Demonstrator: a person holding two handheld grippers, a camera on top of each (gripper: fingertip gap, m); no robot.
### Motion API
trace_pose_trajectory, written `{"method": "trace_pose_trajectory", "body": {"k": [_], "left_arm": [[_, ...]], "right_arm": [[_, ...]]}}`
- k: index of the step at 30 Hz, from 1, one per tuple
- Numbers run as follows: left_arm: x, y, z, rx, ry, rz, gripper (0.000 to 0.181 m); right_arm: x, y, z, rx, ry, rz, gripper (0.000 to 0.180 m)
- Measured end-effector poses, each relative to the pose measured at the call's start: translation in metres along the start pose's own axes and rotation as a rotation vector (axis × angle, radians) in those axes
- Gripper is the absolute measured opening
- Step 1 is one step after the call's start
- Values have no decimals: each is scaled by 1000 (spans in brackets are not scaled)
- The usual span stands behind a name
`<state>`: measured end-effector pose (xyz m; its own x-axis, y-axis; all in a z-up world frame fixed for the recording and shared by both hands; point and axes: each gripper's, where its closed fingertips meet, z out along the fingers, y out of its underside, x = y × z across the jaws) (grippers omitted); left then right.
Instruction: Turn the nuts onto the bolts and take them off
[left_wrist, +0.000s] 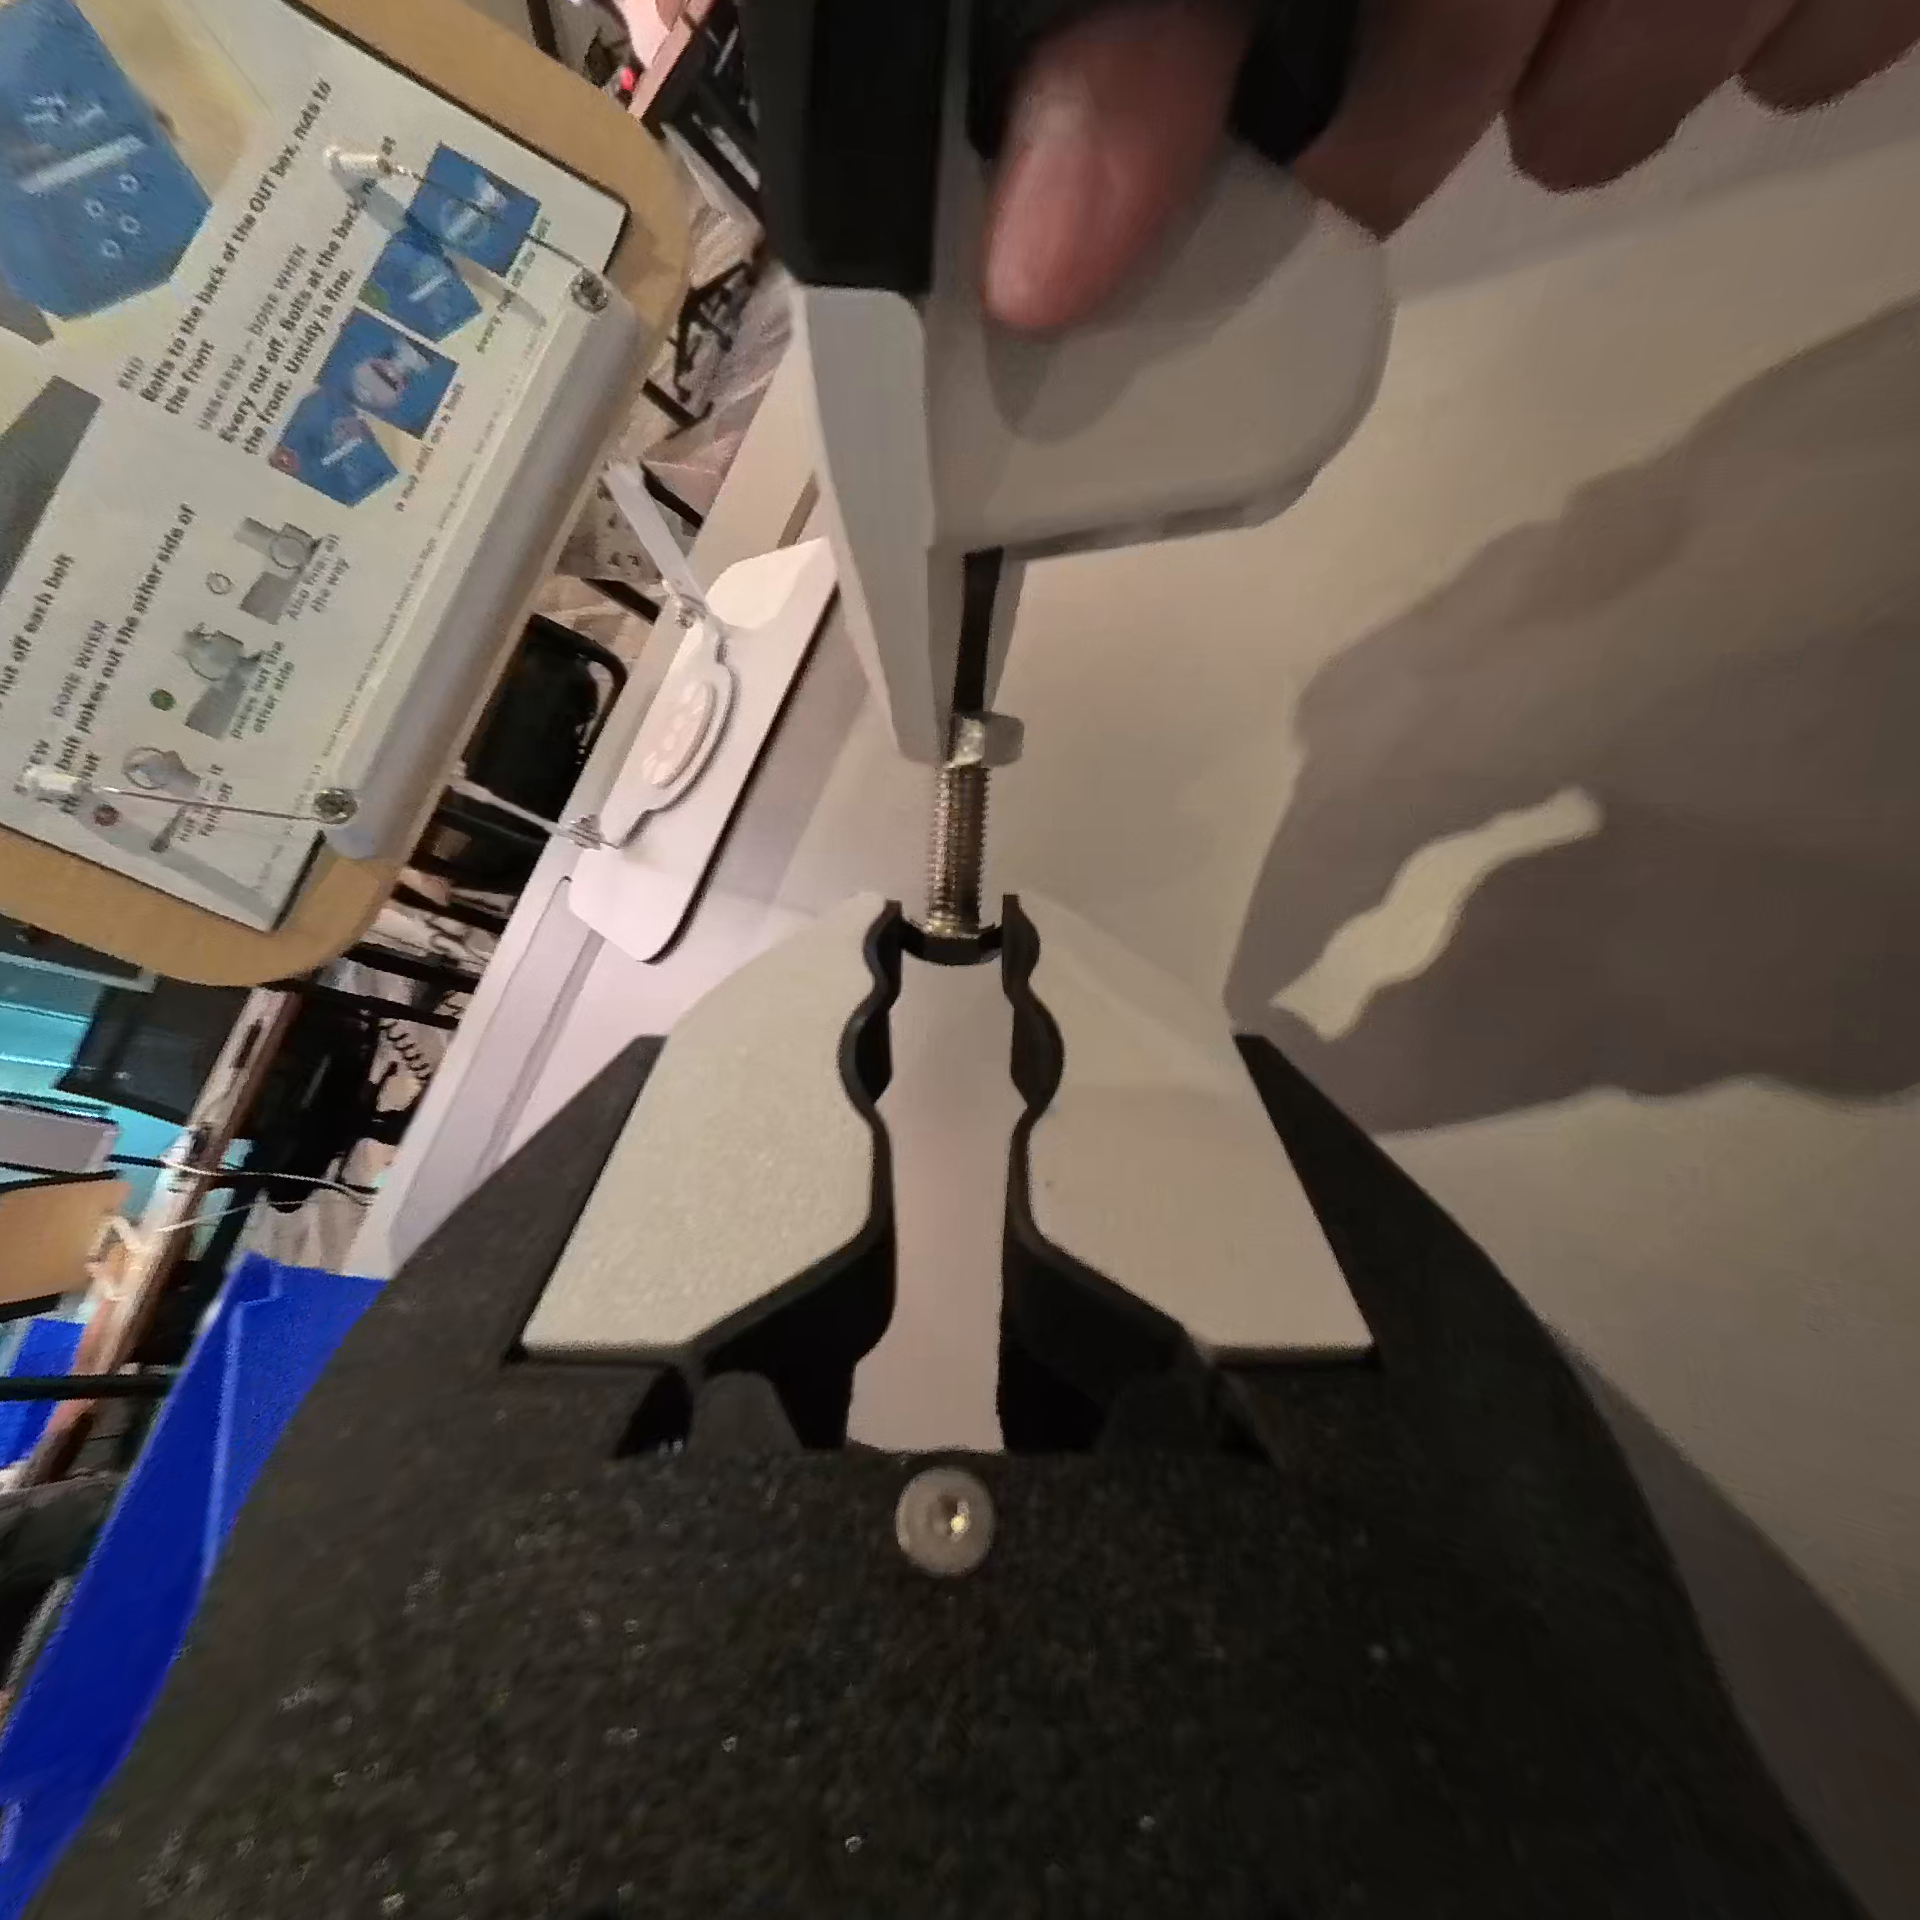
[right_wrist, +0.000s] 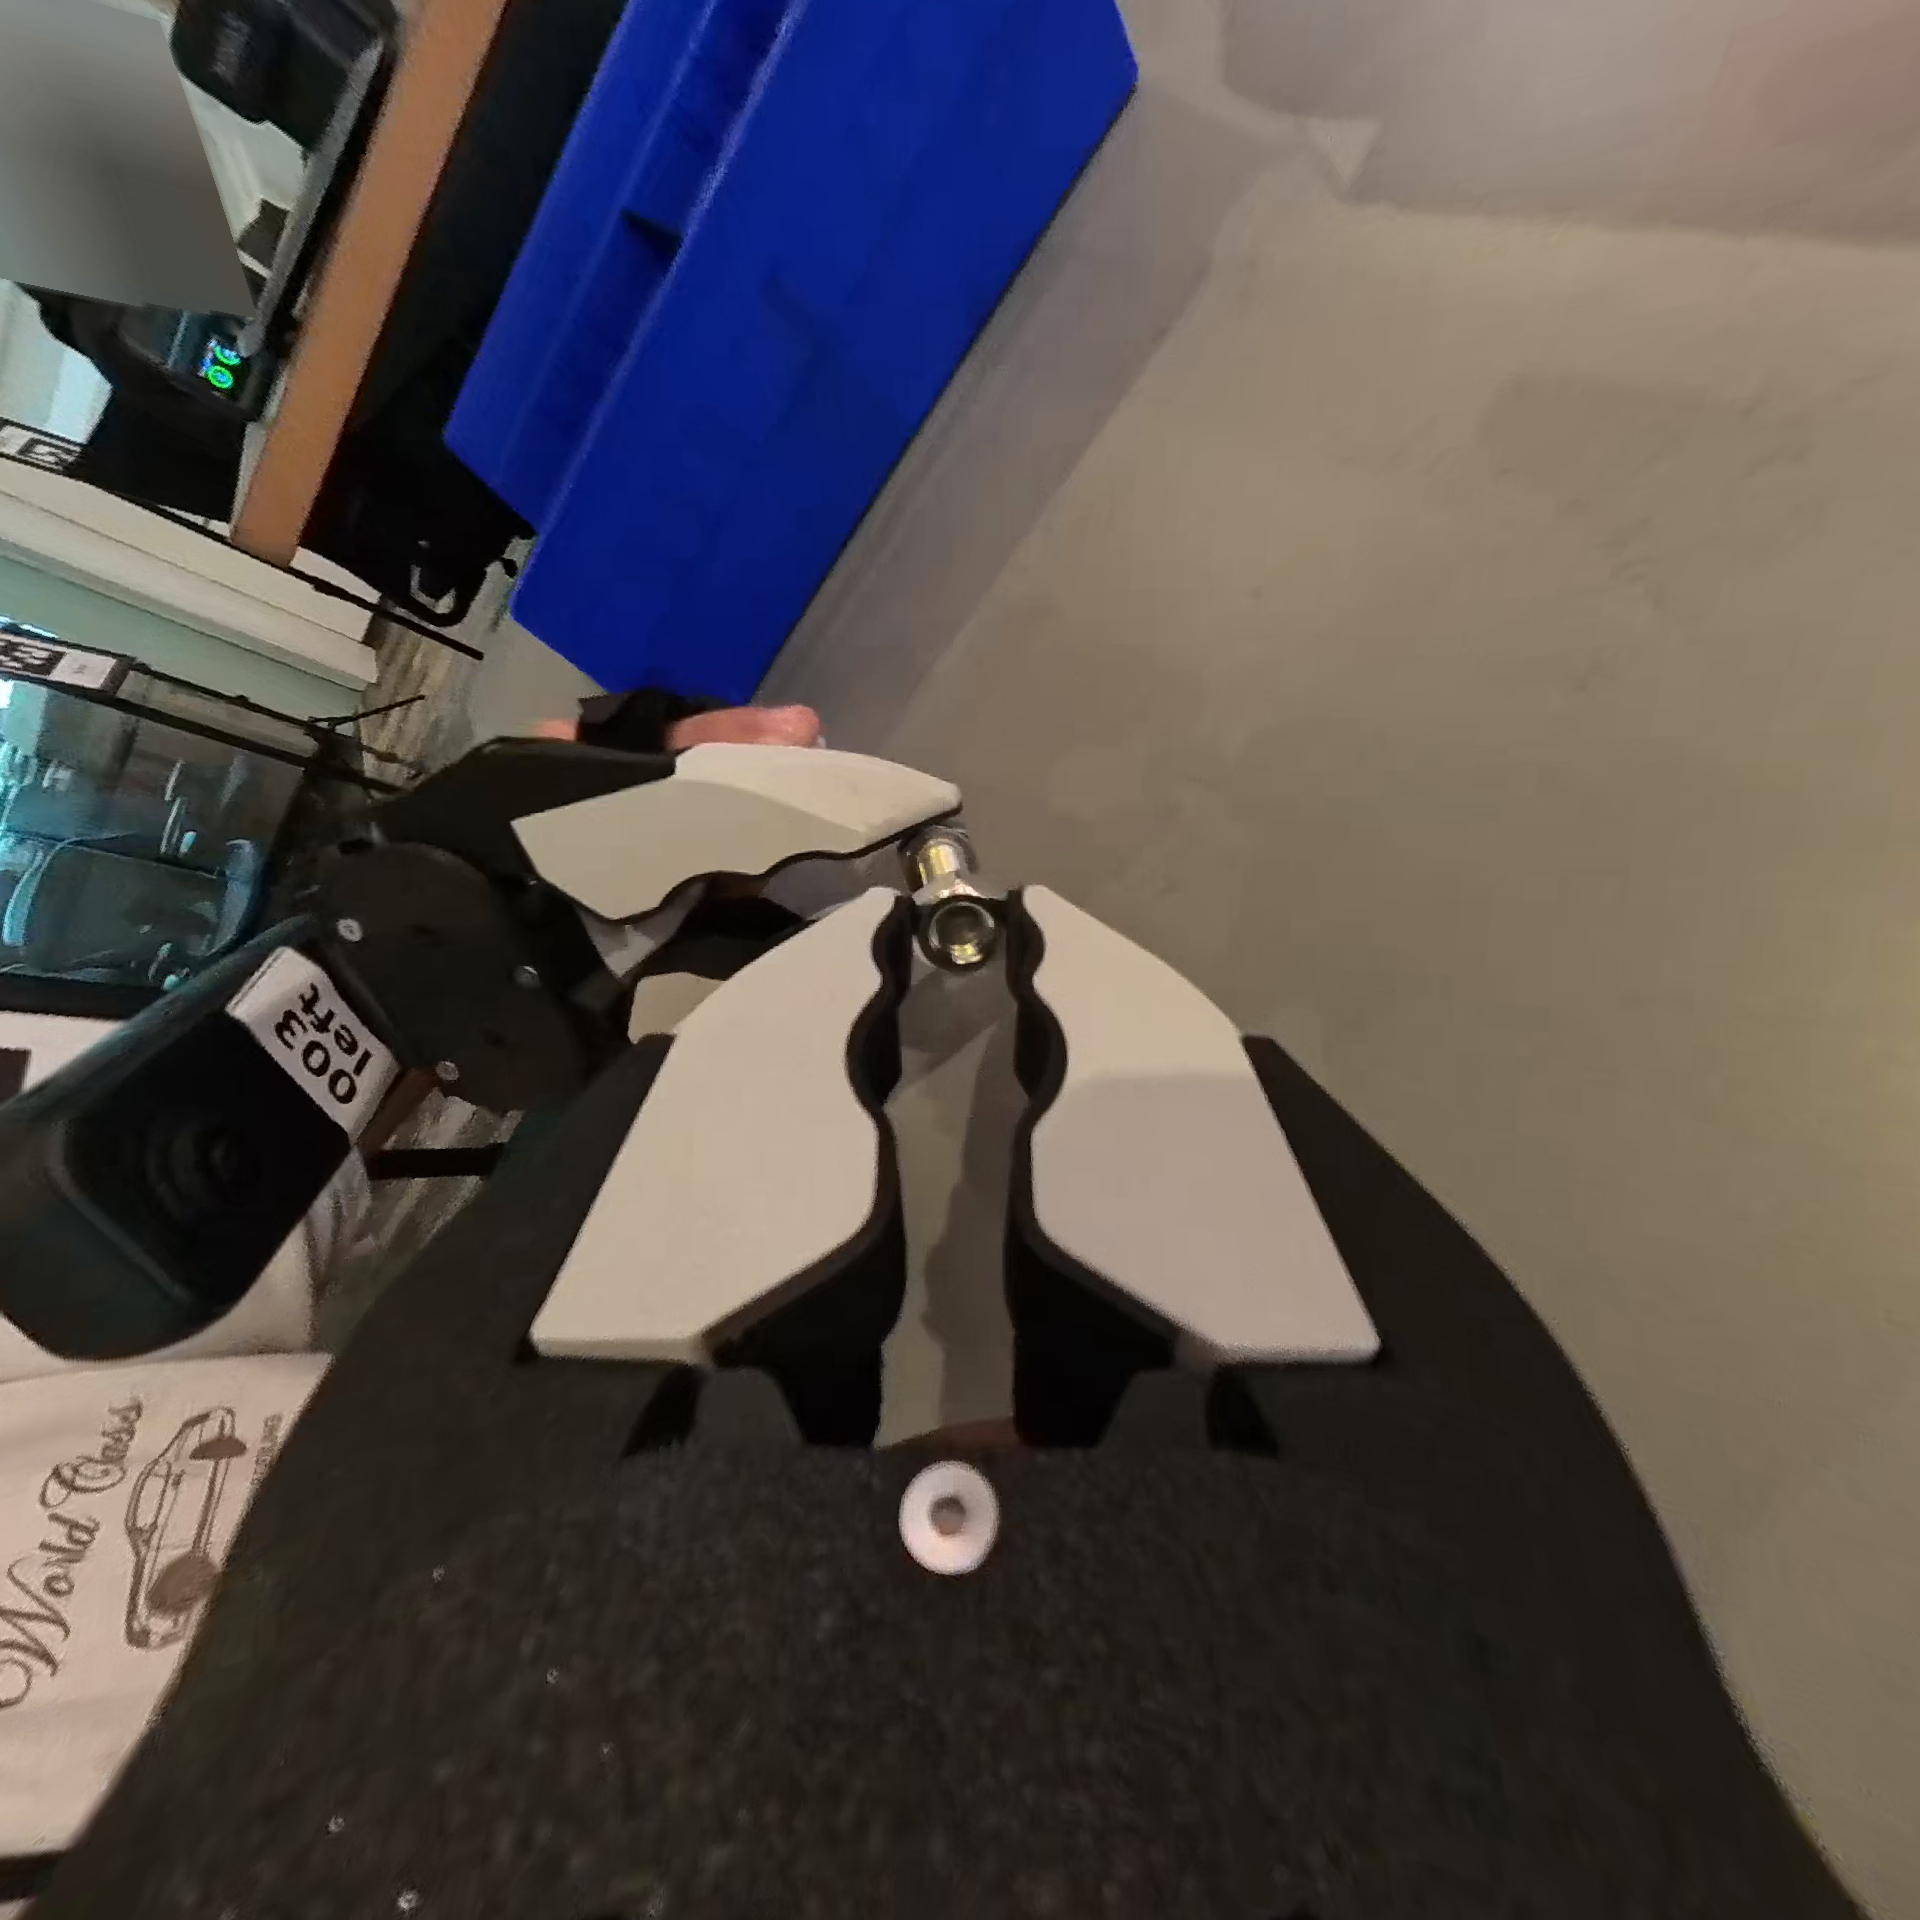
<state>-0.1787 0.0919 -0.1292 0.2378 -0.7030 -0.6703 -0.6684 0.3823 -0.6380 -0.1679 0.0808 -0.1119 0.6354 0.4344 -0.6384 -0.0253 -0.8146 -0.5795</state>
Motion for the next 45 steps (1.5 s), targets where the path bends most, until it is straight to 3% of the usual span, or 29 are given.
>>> {"method": "trace_pose_trajectory", "body": {"k": [12, 20, 23, 29, 34, 36, 45], "left_arm": [[-6, 3, 2, 16, 115, -267, 18], [-16, 15, 4, 32, 247, -528, 18], [-17, 6, -2, 119, 371, -684, 18], [-21, -21, -25, 349, 669, -957, 18], [-19, -40, -47, 493, 852, -1011, 18], [-15, -43, -51, 504, 874, -983, 18], [-17, -50, -57, 550, 919, -1011, 18]], "right_arm": [[-1, -14, 5, 14, 25, 39, 17], [-15, -32, -5, 128, -25, -25, 23], [-18, -43, -24, 228, -34, -98, 30], [-44, -44, -43, 464, -237, -388, 44], [-59, -27, -36, 596, -433, -445, 62], [-75, -20, -36, 547, -558, -416, 64], [-87, -12, -37, 540, -568, -436, 71]]}}
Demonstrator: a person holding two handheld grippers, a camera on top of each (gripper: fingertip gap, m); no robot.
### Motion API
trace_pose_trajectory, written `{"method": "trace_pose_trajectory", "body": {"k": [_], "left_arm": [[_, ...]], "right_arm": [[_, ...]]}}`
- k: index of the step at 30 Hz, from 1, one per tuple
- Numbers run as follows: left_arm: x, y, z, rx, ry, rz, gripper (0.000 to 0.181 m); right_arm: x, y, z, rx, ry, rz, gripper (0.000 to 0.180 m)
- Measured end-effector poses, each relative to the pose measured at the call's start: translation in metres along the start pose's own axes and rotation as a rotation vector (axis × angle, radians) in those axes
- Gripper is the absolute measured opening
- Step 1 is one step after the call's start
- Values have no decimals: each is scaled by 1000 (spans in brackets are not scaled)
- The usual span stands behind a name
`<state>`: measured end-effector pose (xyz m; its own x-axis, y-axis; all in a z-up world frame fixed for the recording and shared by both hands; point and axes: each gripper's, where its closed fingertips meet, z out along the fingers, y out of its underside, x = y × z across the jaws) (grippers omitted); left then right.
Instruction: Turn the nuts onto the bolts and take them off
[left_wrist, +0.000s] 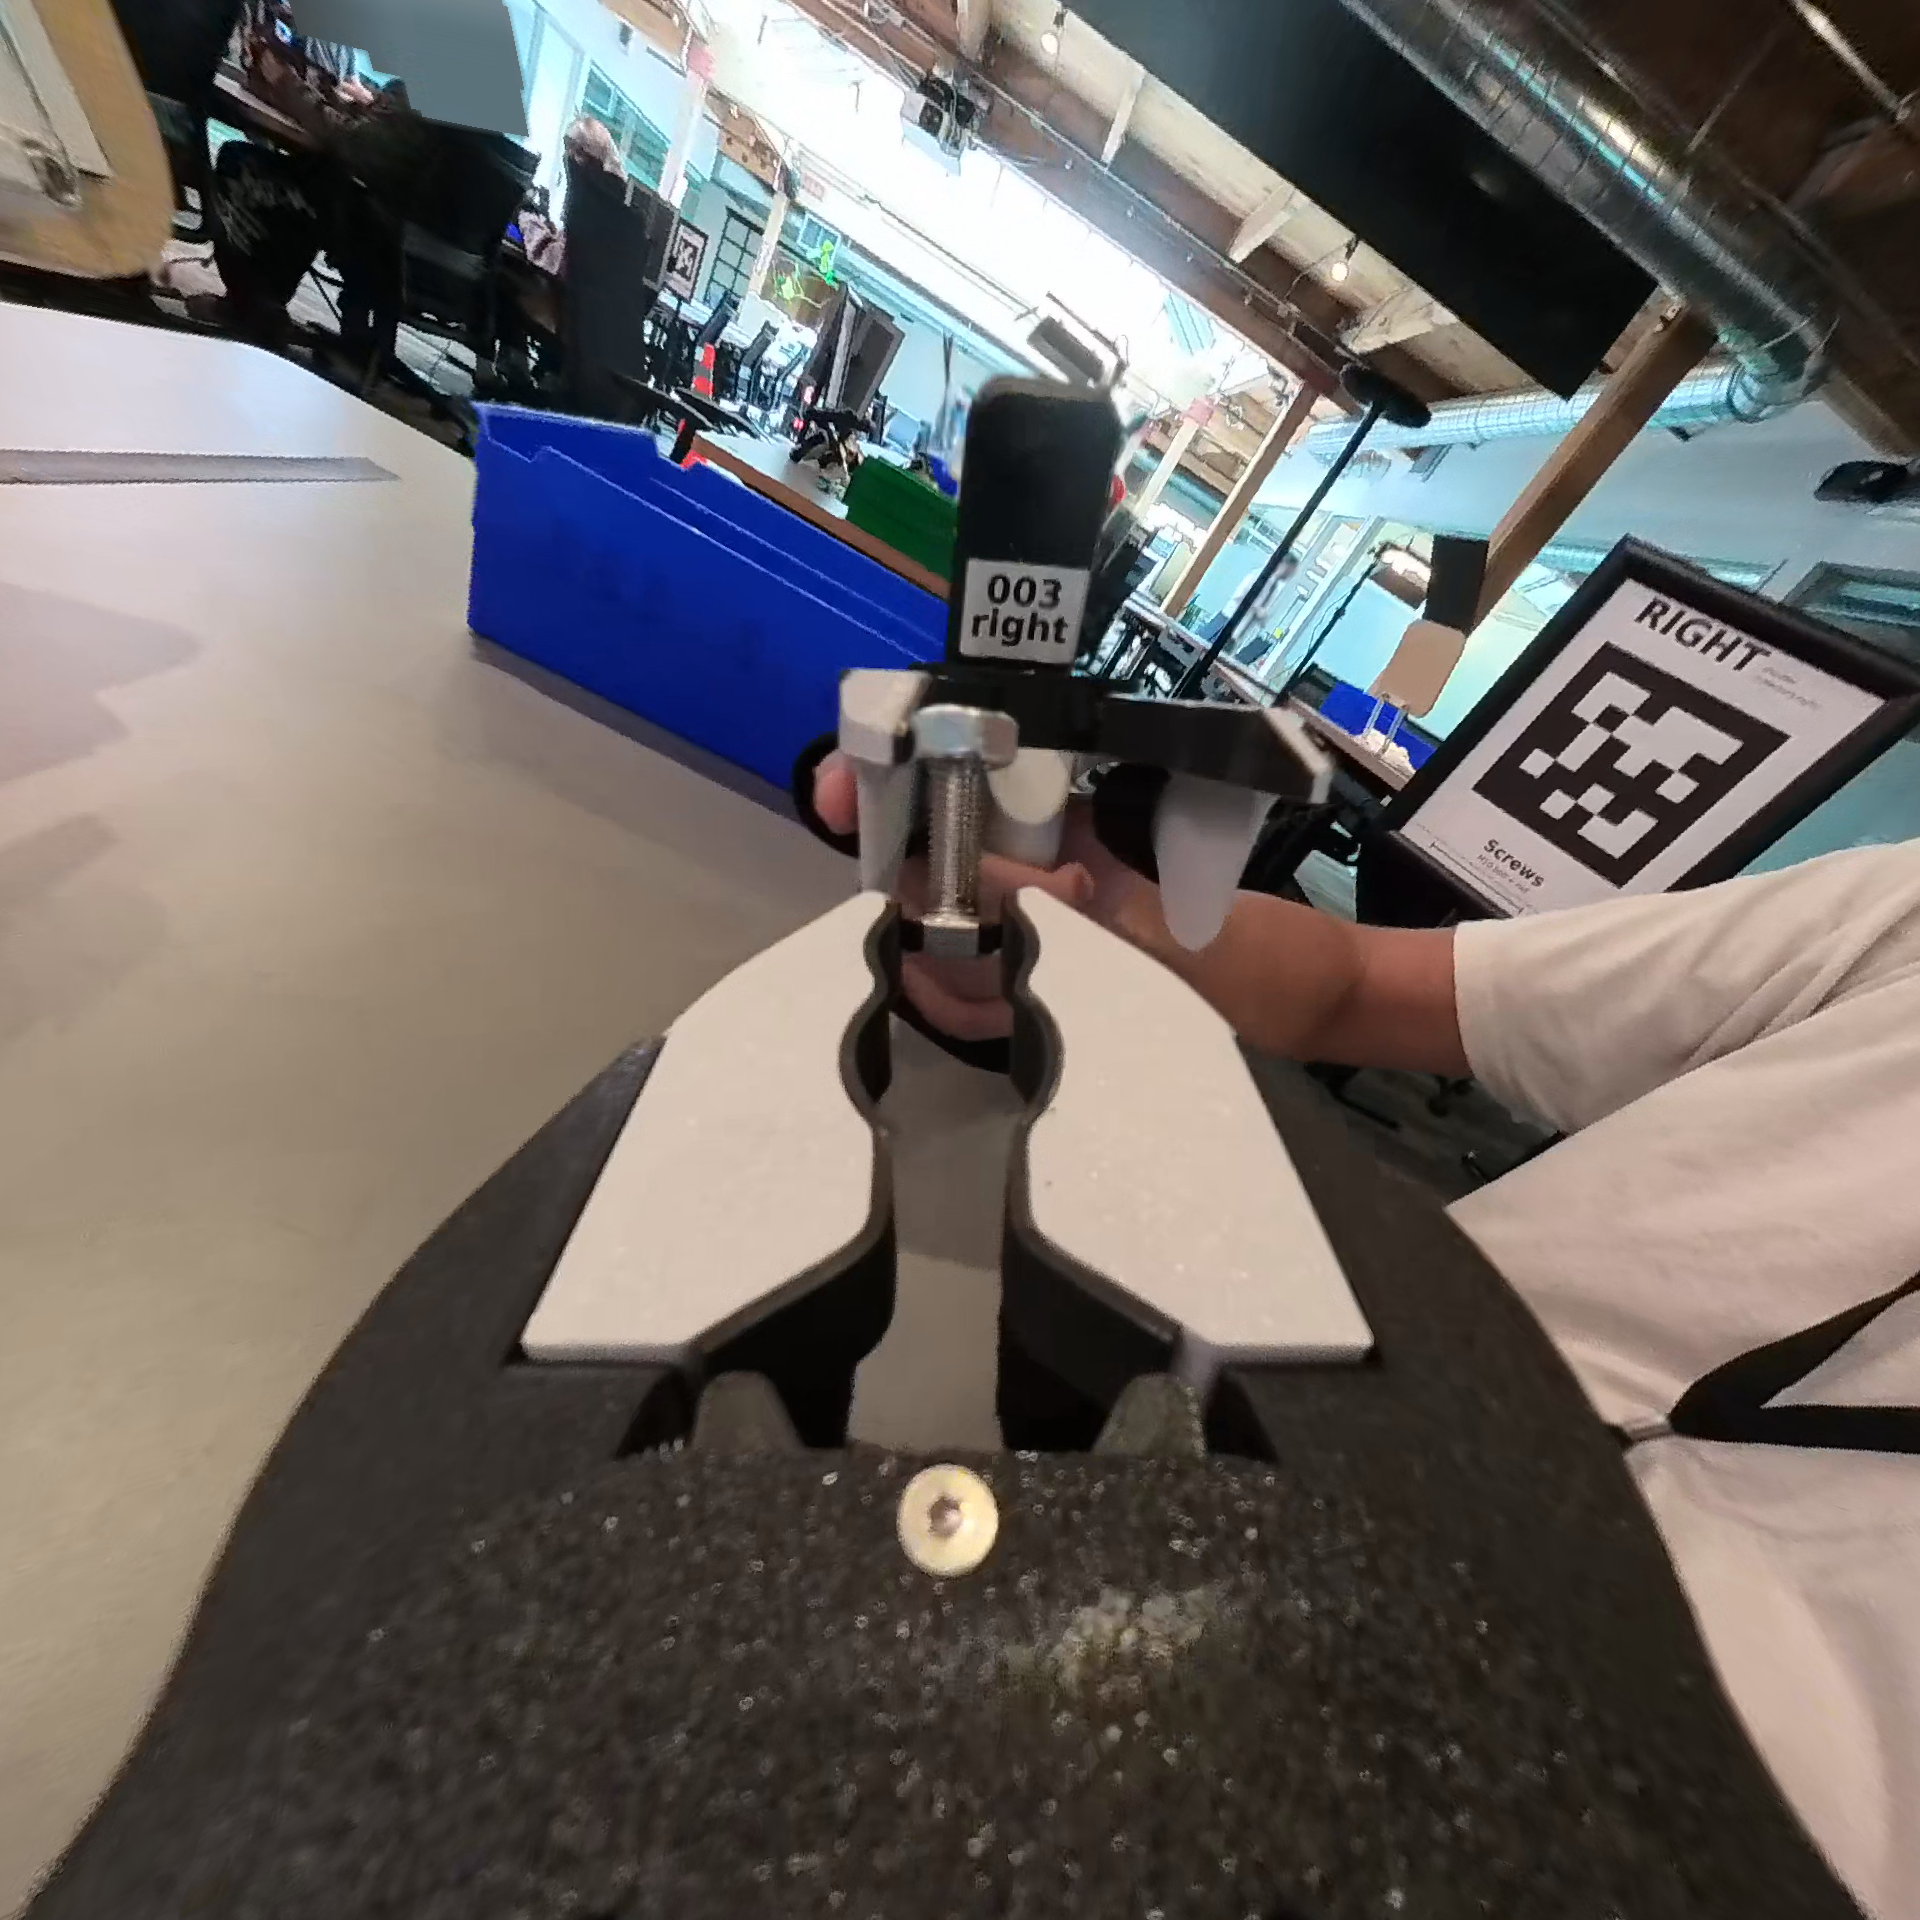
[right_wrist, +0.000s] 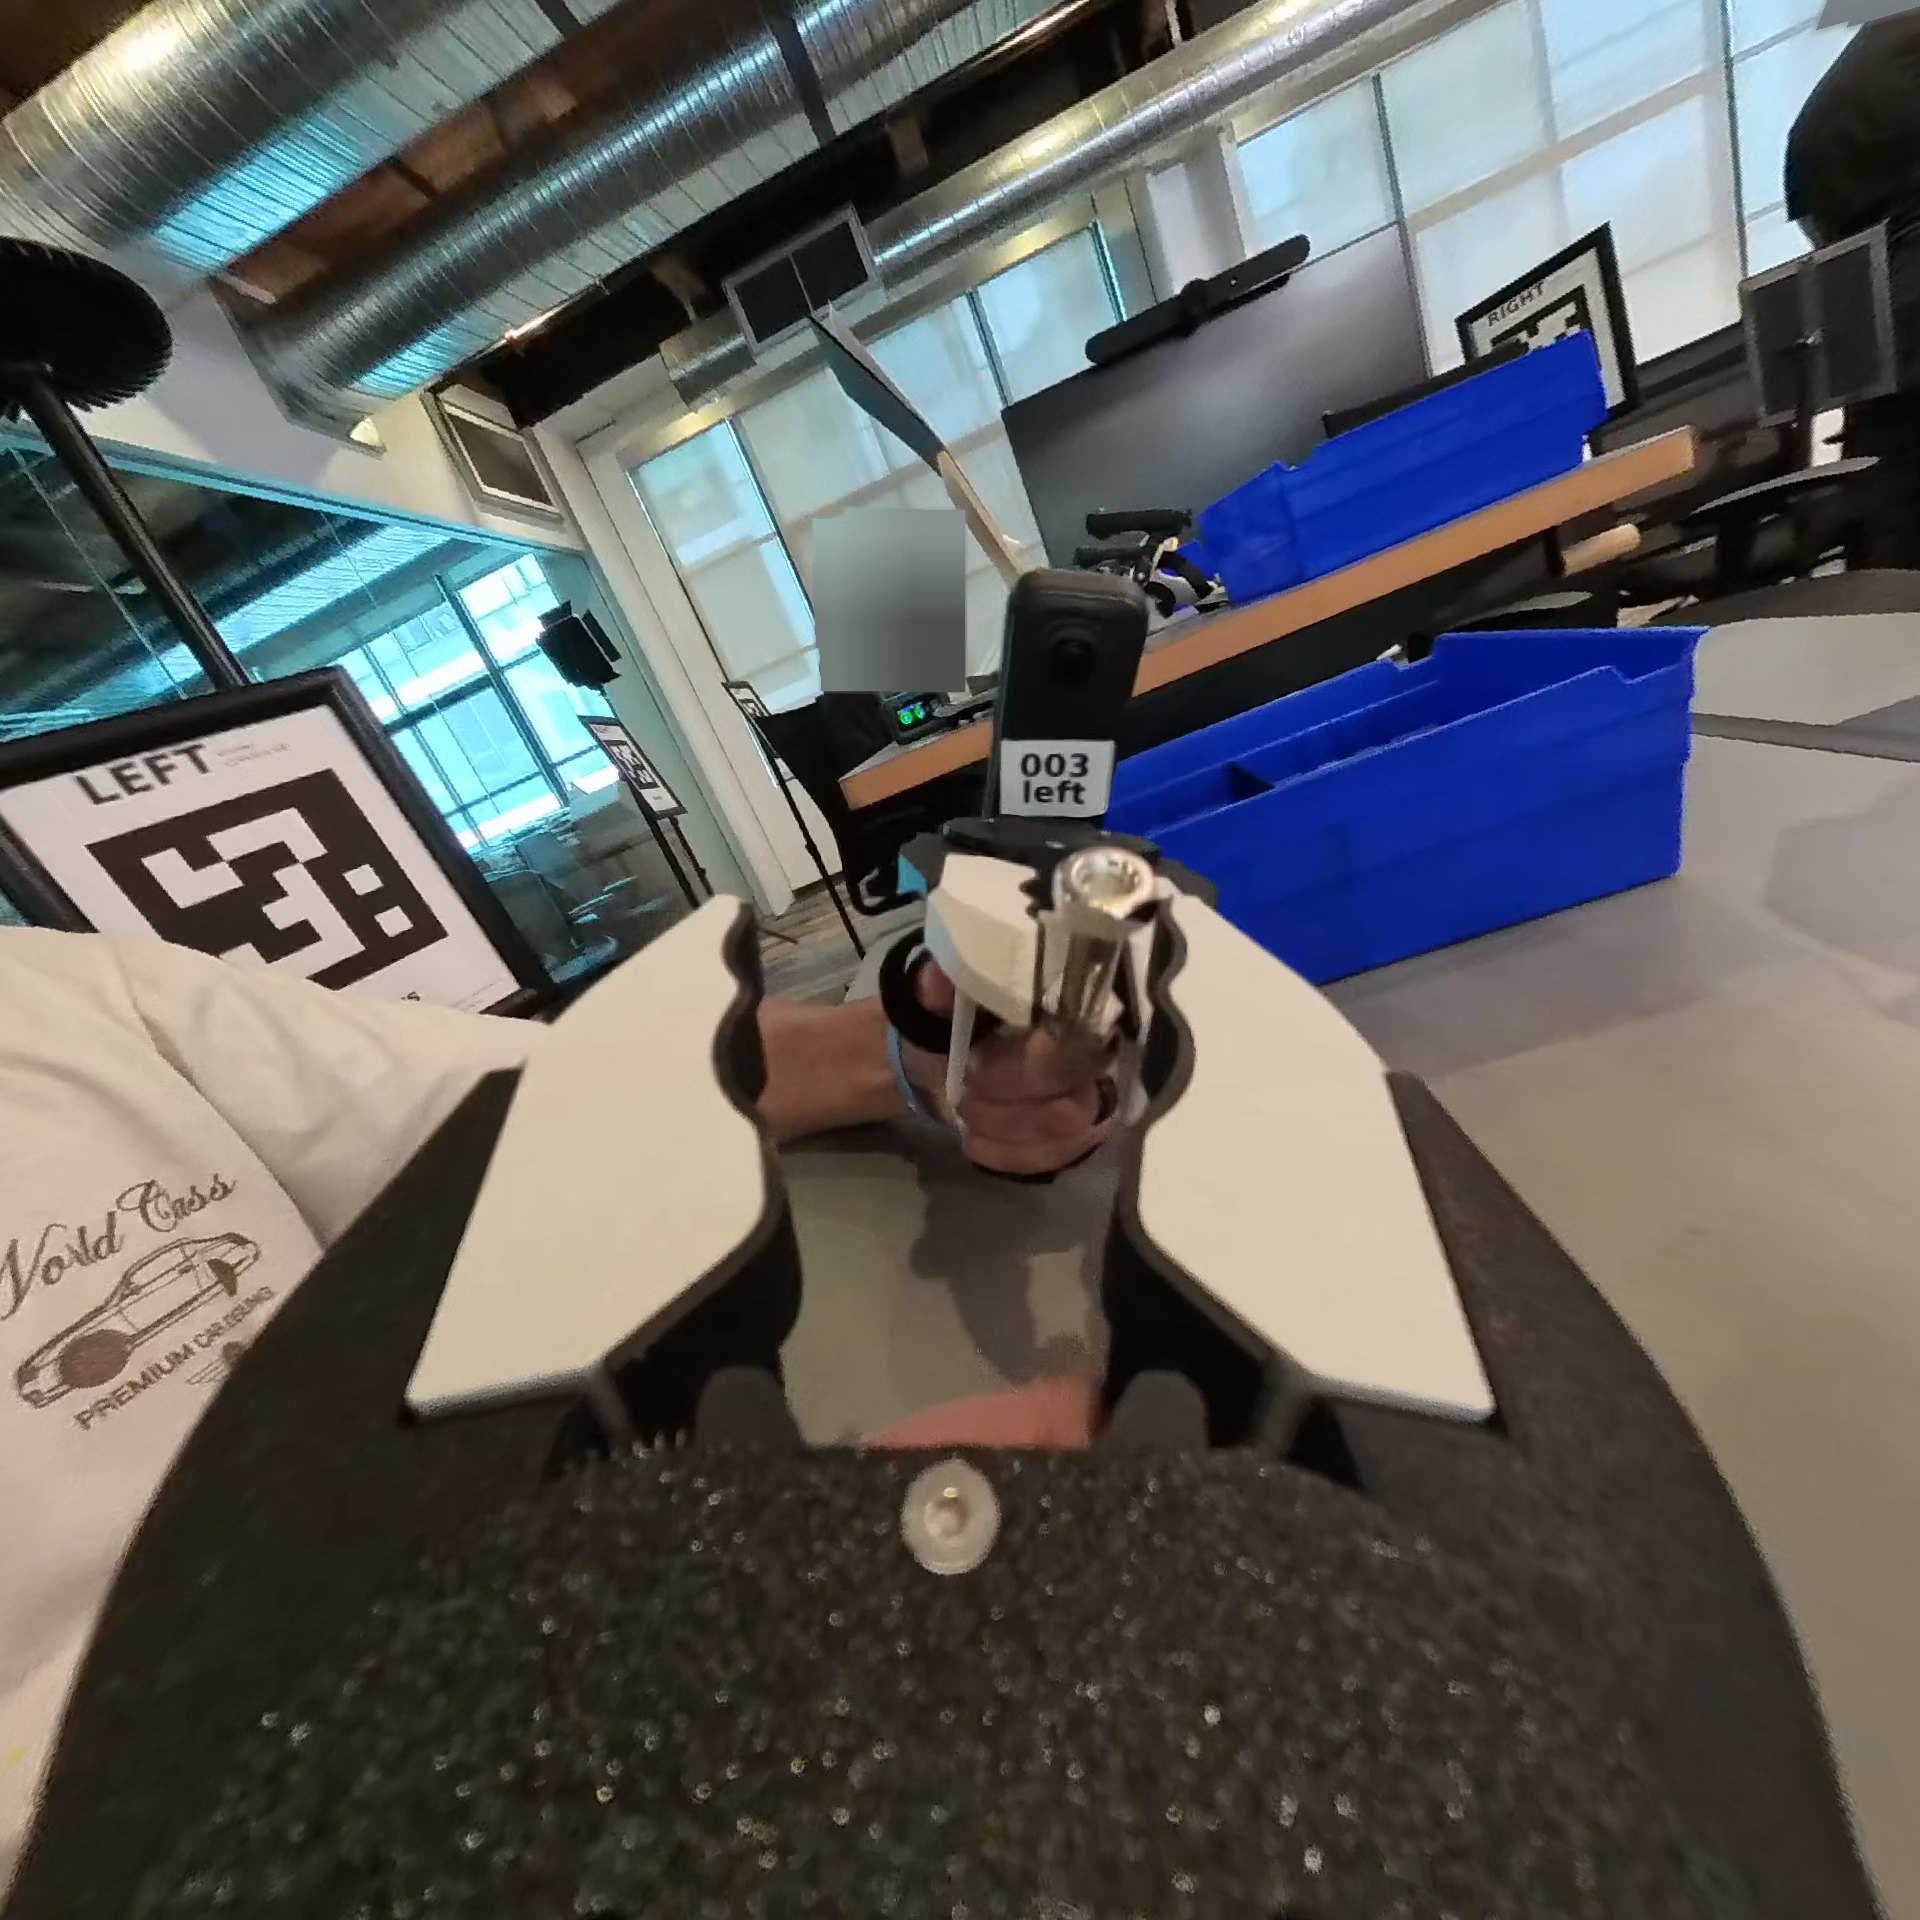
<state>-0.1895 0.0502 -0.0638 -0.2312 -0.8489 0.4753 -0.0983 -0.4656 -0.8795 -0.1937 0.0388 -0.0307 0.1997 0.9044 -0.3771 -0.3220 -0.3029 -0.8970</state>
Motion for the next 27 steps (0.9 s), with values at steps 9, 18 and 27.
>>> {"method": "trace_pose_trajectory", "body": {"k": [9, 18, 27], "left_arm": [[9, 0, 4, -11, 21, 24, 18], [2, -10, -8, 30, 2, -1, 18], [6, -12, -4, 25, 3, 19, 18]], "right_arm": [[0, -7, 7, 50, -28, 40, 70], [3, -11, -2, 69, 12, 17, 69], [-9, -6, 6, 51, -12, -2, 72]]}}
